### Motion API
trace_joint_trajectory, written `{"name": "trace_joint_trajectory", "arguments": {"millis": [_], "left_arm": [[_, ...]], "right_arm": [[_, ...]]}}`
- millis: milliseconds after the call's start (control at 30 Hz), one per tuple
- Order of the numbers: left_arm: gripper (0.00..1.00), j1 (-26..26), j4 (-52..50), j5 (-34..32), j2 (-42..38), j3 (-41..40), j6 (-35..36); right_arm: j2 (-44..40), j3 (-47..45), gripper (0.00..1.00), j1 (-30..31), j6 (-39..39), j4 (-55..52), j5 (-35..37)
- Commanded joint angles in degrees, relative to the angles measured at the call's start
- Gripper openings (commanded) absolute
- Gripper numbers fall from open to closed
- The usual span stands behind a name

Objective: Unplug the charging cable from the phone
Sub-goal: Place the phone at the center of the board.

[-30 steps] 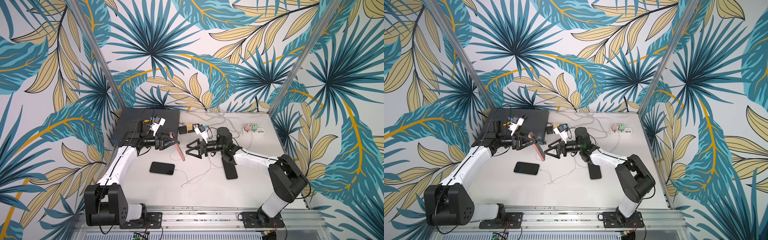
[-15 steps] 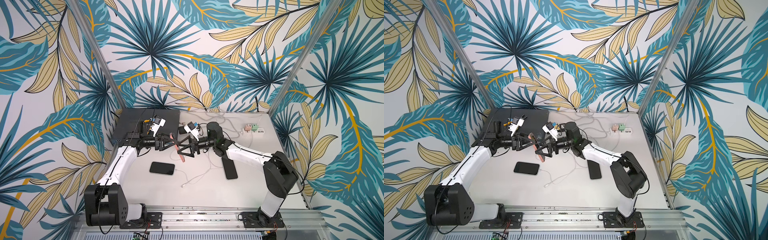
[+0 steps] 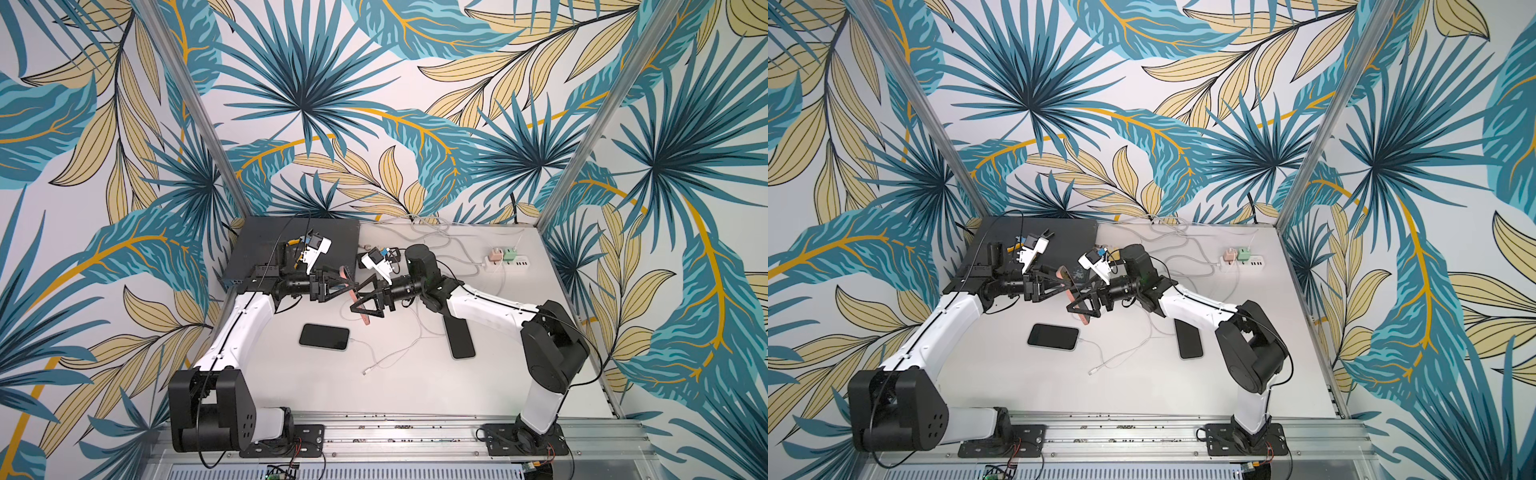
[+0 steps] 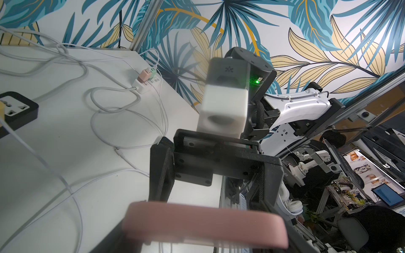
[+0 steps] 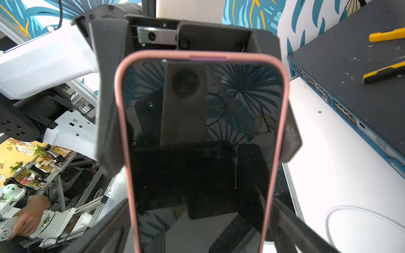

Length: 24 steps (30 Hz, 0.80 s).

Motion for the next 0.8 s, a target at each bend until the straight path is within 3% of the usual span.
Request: {"name": "trace_joint_trajectory", "arguments": {"millis": [0, 267, 400, 533, 667, 767], "left_arm": [[0.33, 0.08, -0.17, 2.70, -2.18, 0.46, 0.92], [0.33, 0.13, -0.34, 2.61, -2.10, 0.52, 1.11], [0.39, 0.11, -0.40, 2.53, -2.08, 0.51, 1.20], [0.60, 0.12, -0.55, 2.28, -2.00, 0.51, 1.66], [0.98, 0.08, -1.59, 1.91, -1.87, 0.65, 3.07], [1.00, 0.20, -2.89, 1.03, -1.84, 0.92, 4.53]], "right_arm": [[1.51, 0.18, 0.92, 0.25, -0.09, 1.21, -1.64], [1.45, -0.78, 0.74, 0.23, 1.72, 4.31, -2.69], [1.17, -1.30, 0.66, 0.22, 1.87, 5.16, -2.92], [0.57, -1.88, 0.56, 0.20, 1.46, 5.53, -2.90], [0.09, -2.51, 0.51, 0.24, 1.28, 5.51, -2.01], [-0.39, -3.10, 0.50, 0.25, 1.37, 5.12, -0.67]]}}
